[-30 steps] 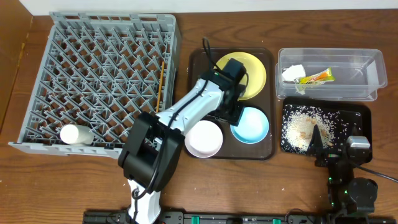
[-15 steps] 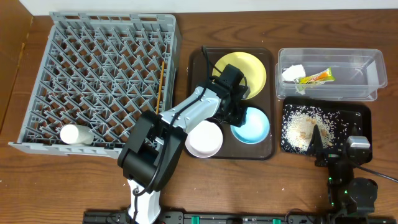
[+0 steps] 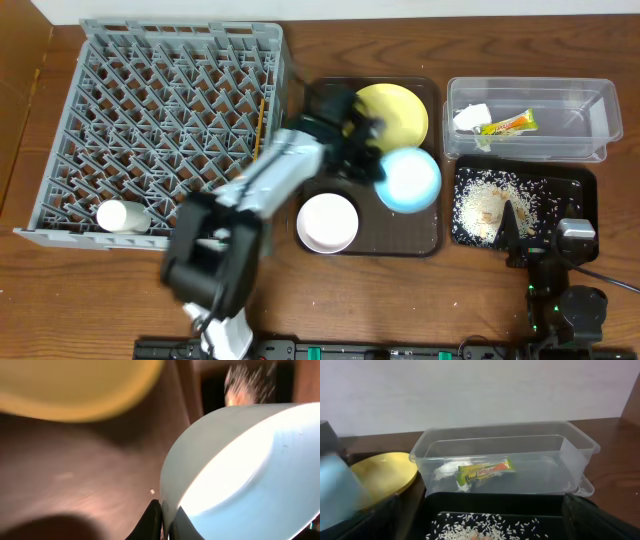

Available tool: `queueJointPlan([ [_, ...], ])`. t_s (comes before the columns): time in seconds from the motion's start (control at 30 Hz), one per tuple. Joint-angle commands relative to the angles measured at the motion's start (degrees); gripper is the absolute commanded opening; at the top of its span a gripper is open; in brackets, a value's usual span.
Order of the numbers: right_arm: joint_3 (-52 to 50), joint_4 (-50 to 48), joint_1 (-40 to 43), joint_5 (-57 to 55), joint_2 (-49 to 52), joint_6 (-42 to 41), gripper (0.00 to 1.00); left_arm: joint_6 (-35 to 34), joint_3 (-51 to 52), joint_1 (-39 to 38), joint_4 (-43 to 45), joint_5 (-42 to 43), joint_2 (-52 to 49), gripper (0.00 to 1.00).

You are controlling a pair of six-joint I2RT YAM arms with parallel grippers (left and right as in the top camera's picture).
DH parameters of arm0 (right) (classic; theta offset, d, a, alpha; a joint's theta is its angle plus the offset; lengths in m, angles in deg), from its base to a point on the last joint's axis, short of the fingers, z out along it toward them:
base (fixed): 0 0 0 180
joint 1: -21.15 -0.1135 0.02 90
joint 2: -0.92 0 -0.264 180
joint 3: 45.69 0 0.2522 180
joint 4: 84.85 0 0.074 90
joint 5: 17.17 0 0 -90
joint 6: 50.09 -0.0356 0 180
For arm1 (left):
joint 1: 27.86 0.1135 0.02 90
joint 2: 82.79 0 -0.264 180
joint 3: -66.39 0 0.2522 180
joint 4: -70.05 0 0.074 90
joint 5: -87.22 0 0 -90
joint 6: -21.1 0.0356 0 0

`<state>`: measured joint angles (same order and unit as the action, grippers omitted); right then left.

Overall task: Sort waste into correct bins and load items into the dishwasher
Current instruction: 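Lift the light-blue bowl with the left gripper over the dish rack, then lower the light-blue bowl upright into the rack slots and open the left gripper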

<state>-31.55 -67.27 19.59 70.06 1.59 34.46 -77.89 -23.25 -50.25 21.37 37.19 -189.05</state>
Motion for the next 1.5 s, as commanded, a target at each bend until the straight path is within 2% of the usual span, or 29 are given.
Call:
queueJointPlan([
  [0.0, -0.07, 0.24, 0.39, 0.07, -0.28, -0.24, 0.99, 0.39, -2.47, 7.72, -2.71, -7.02, 9.51, 0.08],
  [0.23, -0.07, 0.24, 0.39, 0.07, -0.28, -0.24, 0.99, 0.39, -2.47, 20.24, -5.51, -34.60, 19.82, 0.08],
  [0.53, -0.07, 0.24, 0.39, 0.07, -0.28, -0.24, 0.99, 0.37, -1.22, 28.83, -1.20, -50.69, 18.91, 0.08],
  [0.73, -0.07, 0.24, 0.39, 0.07, -0.28, -0.24, 0.99, 3.26, -1.22, 28.24, 3.58, -57.99, 16.90, 0.07],
  [1.03, -0.07, 0.24, 0.39, 0.07, -0.28, -0.24, 0.99, 7.08, -1.22, 24.26, 5.92, -68.61, 11.23, 0.08],
  [1.2, -0.07, 0.24, 0.39, 0.07, -0.28, -0.24, 0.99, 7.21, -1.22, 18.51, 7.21, -82.62, 9.11, 0.07],
  [1.33, -0.07, 0.24, 0.39, 0.07, -0.28, -0.24, 0.99, 8.39, -1.22, 14.73, 8.55, -90.73, 6.45, 0.08],
  [1.47, -0.07, 0.22, 0.39, 0.07, -0.28, -0.24, 0.99, 11.41, -1.22, 12.20, 11.32, -101.48, 3.21, 0.08],
])
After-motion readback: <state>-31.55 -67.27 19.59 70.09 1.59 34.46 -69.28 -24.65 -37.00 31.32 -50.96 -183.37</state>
